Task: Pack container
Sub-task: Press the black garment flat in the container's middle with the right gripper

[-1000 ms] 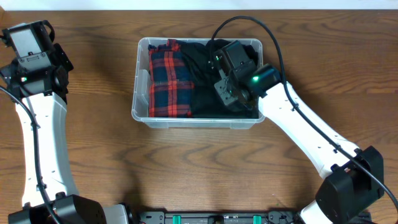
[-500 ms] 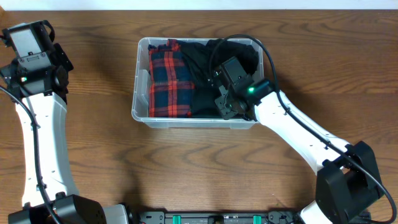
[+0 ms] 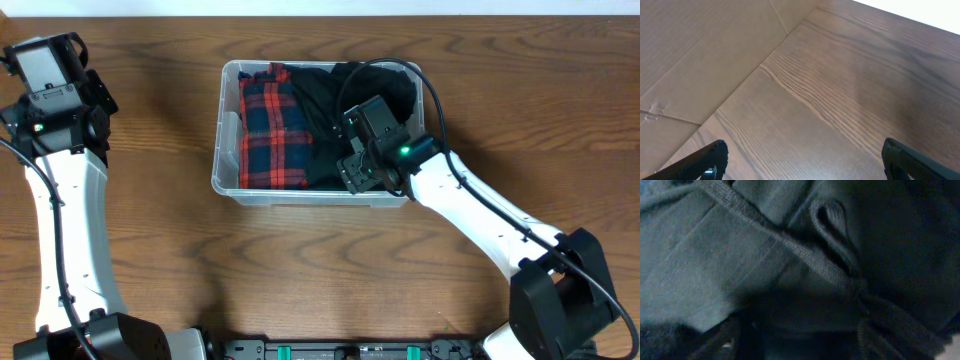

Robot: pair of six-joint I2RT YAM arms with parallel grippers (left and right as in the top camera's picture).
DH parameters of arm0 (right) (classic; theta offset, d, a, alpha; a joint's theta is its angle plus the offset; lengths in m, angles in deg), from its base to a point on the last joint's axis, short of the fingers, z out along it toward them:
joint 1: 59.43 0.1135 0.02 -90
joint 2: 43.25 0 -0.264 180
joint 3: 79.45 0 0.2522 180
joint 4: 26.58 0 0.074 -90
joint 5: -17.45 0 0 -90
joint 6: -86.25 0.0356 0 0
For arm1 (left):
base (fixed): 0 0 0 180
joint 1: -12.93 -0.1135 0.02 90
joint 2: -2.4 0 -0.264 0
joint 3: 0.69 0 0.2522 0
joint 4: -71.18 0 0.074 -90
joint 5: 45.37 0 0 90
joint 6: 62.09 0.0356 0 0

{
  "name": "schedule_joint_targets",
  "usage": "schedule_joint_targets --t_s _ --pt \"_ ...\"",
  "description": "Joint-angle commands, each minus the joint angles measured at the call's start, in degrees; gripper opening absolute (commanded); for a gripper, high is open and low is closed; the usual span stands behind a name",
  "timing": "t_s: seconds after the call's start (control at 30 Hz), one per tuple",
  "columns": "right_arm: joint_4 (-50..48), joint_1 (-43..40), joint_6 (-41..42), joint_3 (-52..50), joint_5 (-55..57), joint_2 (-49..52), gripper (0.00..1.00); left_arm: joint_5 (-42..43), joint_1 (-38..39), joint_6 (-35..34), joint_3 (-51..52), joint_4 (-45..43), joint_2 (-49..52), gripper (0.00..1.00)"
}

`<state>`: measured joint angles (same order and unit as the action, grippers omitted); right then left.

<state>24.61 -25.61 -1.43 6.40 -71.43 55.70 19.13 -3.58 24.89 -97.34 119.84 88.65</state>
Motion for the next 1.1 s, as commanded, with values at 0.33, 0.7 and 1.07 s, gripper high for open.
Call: schedule_joint_targets --t_s 0.33,0.7,1.07 --pt "-1.36 0.42 -0.68 8.39 -0.55 -2.21 0.89 -0.52 -0.24 -0.72 0.26 0.04 0.22 0.98" --pt "-12.44 0.37 -0.90 8.35 -0.55 0.96 0.90 -0.52 -0.24 -0.72 0.26 0.04 0.22 0.98" --pt "-12.79 0.39 -0.90 8.35 -9.84 16.35 0.92 -0.52 -0.24 -0.72 0.26 0.04 0.22 0.98"
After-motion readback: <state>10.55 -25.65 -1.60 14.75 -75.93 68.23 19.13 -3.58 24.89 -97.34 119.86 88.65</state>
